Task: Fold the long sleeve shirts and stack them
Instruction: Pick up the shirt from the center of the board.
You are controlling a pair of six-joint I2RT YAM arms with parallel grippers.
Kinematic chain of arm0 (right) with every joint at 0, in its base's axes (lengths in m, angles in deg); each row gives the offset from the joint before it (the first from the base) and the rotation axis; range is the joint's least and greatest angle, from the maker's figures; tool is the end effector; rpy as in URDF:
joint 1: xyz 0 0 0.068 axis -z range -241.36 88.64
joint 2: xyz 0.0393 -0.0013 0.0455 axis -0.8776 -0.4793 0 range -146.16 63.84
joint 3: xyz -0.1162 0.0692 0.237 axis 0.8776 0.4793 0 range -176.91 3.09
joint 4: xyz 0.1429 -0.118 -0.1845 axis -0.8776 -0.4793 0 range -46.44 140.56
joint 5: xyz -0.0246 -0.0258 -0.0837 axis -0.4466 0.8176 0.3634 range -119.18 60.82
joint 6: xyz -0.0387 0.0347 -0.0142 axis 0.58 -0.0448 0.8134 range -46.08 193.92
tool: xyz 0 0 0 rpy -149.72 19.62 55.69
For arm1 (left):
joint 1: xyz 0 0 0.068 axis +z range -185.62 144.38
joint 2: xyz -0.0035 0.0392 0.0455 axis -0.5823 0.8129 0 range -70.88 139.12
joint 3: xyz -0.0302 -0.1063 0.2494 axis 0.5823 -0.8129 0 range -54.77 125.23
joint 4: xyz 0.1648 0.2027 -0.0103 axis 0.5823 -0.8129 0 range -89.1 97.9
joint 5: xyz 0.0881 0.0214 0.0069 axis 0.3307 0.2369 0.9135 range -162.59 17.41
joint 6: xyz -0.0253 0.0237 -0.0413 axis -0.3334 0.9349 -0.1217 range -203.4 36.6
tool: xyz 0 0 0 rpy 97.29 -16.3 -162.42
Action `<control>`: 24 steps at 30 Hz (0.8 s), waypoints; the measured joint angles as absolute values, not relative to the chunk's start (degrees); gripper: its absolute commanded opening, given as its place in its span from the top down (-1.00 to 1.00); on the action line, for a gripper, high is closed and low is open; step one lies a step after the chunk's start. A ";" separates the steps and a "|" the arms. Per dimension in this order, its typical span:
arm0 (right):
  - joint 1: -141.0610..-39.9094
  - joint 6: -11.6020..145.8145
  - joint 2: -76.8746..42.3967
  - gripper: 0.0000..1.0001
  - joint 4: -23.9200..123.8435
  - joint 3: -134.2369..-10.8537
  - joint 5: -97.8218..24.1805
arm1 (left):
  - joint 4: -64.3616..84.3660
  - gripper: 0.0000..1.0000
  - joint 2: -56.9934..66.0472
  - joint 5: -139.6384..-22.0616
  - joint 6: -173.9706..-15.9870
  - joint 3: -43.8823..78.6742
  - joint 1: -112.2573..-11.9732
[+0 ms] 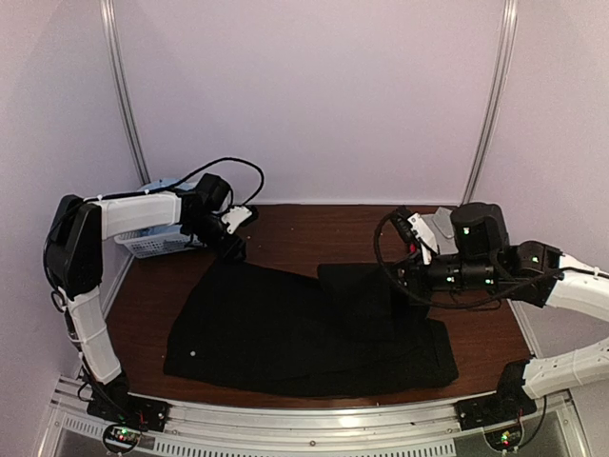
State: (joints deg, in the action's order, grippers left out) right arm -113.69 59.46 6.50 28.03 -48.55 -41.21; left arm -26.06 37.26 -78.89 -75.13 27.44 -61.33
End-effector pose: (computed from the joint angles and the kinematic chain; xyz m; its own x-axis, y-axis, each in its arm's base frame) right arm 0.1305 0.1811 0.3197 -0.5012 -0.2497 -0.8285 -0.7862 0.5314 0.3155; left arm 0.3620 -0.1786 0.2166 -0.7021 0.4969 -0.5101 0.5881 0.8085 -0.0219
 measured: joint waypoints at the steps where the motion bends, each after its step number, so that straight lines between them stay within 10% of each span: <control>1: -113.56 59.11 6.98 1.00 27.73 -48.37 -41.69 | -26.45 -0.03 37.43 -79.22 -73.31 27.66 -61.24; 24: -112.03 57.65 9.47 1.00 19.92 -47.94 -50.68 | -34.97 -0.05 49.69 -88.03 -48.05 38.59 -55.41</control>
State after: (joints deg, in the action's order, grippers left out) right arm -112.03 57.65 9.47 19.92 -47.94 -50.68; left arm -34.97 49.69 -88.03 -48.05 38.59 -55.41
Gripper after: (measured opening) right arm 0.007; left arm 0.524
